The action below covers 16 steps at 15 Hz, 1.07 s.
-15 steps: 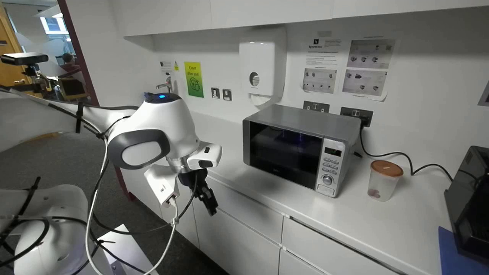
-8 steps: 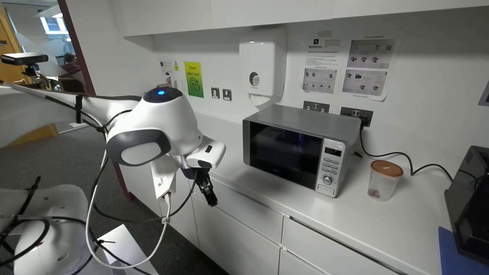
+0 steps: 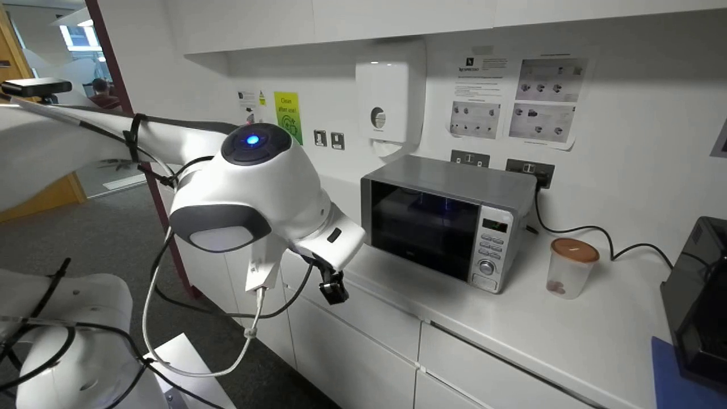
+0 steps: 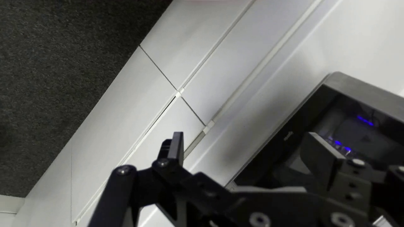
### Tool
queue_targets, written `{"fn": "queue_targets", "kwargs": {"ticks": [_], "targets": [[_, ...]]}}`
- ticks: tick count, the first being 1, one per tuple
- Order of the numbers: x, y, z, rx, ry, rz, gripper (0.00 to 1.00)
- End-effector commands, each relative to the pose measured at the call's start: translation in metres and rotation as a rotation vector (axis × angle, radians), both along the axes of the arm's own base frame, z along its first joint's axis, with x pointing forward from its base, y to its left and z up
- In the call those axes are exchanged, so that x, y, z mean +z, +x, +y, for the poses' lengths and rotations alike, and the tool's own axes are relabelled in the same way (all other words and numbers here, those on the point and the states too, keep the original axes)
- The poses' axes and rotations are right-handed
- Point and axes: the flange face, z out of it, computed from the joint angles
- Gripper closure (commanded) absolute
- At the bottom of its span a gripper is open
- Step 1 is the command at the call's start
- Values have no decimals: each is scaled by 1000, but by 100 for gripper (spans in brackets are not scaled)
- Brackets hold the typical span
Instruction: Press a button on the microwave.
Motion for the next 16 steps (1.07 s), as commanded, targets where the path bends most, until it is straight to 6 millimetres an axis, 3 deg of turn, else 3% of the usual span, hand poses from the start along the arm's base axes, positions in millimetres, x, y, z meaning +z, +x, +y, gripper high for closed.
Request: {"fn": "queue_targets", "kwargs": {"ticks": [1, 8, 16], "targets": [[10, 11, -31, -176, 79, -55, 0], [13, 33, -57, -510, 165, -234, 0], [20, 51, -64, -873, 133, -495, 0]]}}
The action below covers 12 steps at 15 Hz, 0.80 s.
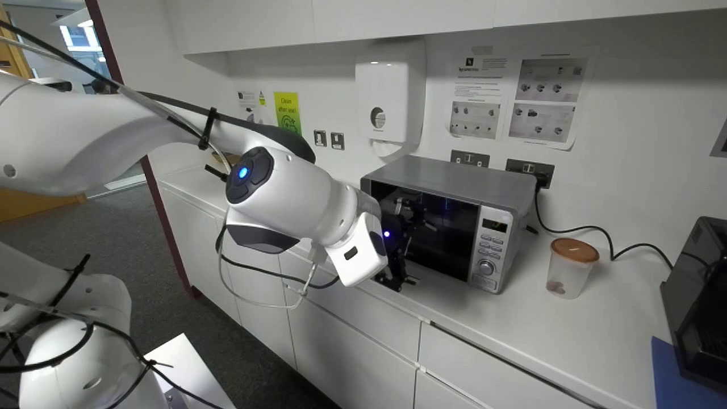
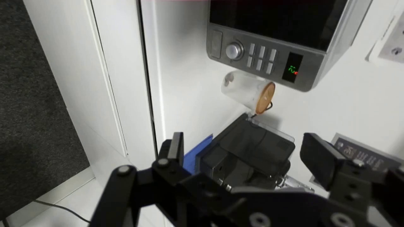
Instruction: Press a button on the microwave.
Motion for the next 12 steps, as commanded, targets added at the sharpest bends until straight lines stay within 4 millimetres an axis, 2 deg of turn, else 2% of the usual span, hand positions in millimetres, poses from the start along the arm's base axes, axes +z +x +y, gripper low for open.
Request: {"fn": "queue_targets", "kwargs": {"ticks": [1, 4, 5, 12], "targets": [[6, 15, -1, -174, -28, -98, 0], [7, 21, 4, -311, -86, -168, 0], [2, 10, 4, -231, -68, -122, 0], [-3, 13, 6, -237, -73, -114, 0]]}}
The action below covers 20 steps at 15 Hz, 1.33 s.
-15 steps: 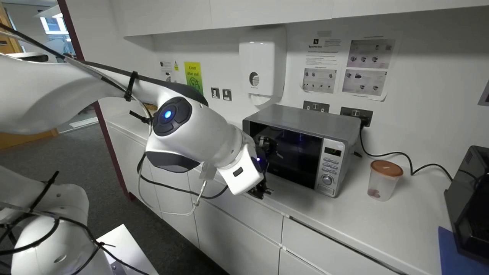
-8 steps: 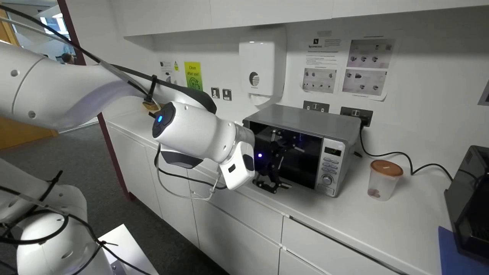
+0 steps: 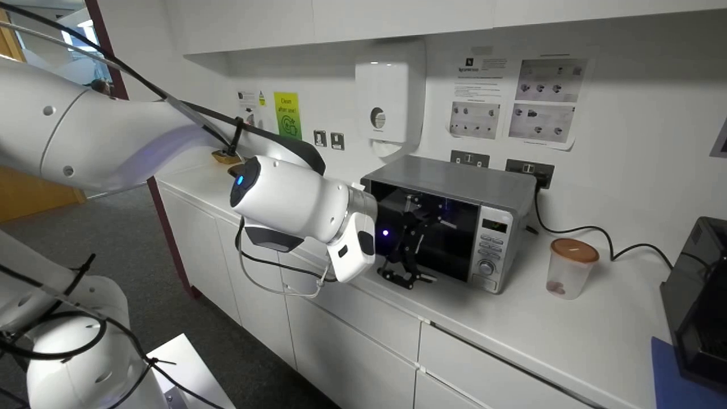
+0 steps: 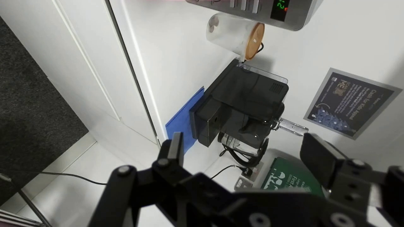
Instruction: Press a button on the microwave.
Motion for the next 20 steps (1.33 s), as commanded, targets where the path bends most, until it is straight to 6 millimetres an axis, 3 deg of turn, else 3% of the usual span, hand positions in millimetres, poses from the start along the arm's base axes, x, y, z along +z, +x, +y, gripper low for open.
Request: {"fn": "queue_targets", "kwargs": {"ticks": [1, 5, 7, 15, 20], "targets": [[0, 0, 0, 0, 0, 0, 0], [-5, 17, -7, -43, 1, 10, 0], [-15, 34, -16, -65, 6, 38, 0], [-19, 99, -38, -153, -28, 1, 0], [3, 147, -3, -81, -113, -75, 0]]}}
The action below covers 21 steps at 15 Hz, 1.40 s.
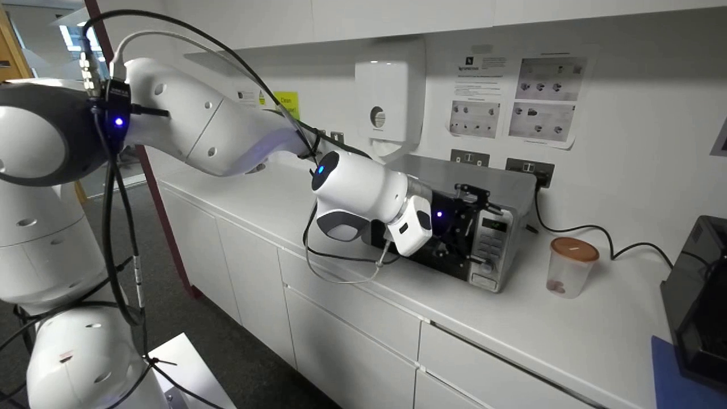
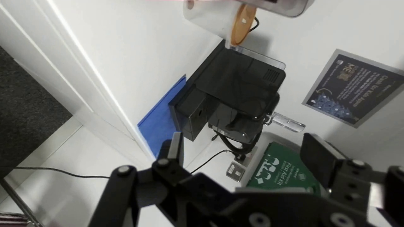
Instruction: Press a button on the microwave.
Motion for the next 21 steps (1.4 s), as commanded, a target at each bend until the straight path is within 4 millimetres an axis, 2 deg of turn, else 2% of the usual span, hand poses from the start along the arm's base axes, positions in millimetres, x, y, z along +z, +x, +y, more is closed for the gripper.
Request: {"fn": "queue_targets", "kwargs": {"ticks": [1, 2, 5, 8, 11, 15, 21], "targets": [[26, 37, 18, 71, -52, -54, 14], [28, 45, 27, 102, -64, -56, 26], [32, 60, 38, 146, -70, -70, 51], [28, 61, 41, 154, -47, -80, 73], [24, 63, 35, 153, -35, -82, 99], [16, 65, 23, 146, -28, -76, 100], [-7, 74, 10, 150, -29, -37, 100]]}}
